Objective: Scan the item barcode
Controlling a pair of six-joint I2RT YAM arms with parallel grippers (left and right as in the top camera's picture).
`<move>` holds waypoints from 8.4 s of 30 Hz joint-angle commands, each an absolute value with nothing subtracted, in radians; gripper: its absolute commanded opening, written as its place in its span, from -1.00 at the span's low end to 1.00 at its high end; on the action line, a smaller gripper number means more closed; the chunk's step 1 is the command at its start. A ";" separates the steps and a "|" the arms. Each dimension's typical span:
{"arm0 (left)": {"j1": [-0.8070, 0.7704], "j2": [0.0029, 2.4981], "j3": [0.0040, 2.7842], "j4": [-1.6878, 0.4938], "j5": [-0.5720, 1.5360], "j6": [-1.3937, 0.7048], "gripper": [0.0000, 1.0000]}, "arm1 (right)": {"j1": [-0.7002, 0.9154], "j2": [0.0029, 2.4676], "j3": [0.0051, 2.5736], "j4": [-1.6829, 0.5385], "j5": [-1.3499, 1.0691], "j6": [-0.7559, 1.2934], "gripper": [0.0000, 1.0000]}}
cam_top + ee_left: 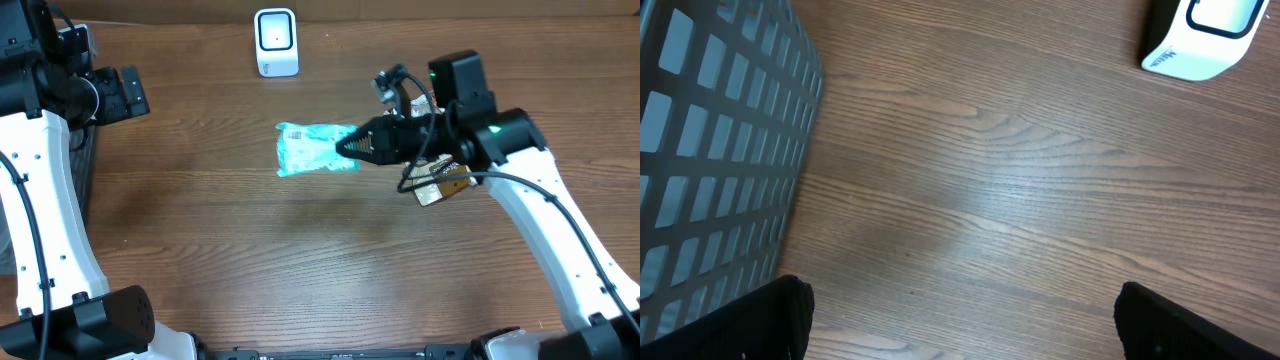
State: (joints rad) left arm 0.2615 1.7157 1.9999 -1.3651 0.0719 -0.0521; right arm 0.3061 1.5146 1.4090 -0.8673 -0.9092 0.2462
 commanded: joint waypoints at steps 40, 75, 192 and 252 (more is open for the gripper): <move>0.255 1.713 2.011 -1.364 0.078 -0.059 0.99 | 0.564 2.490 2.393 -0.271 0.549 -0.749 -0.92; 0.255 1.713 2.011 -1.364 0.078 -0.059 0.99 | 0.627 2.595 2.393 -0.155 0.545 -1.315 -0.92; 0.255 1.713 2.011 -1.364 0.078 -0.059 0.99 | 0.145 1.305 2.012 -1.649 -0.188 0.310 1.00; 0.255 1.713 2.011 -1.364 0.078 -0.059 0.99 | 0.108 0.002 0.008 -0.084 0.017 0.200 1.00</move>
State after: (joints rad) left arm 0.2615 1.7176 1.9999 -1.3651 0.0719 -0.0521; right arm 0.1055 0.0113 0.0185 -0.0898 0.0113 0.2054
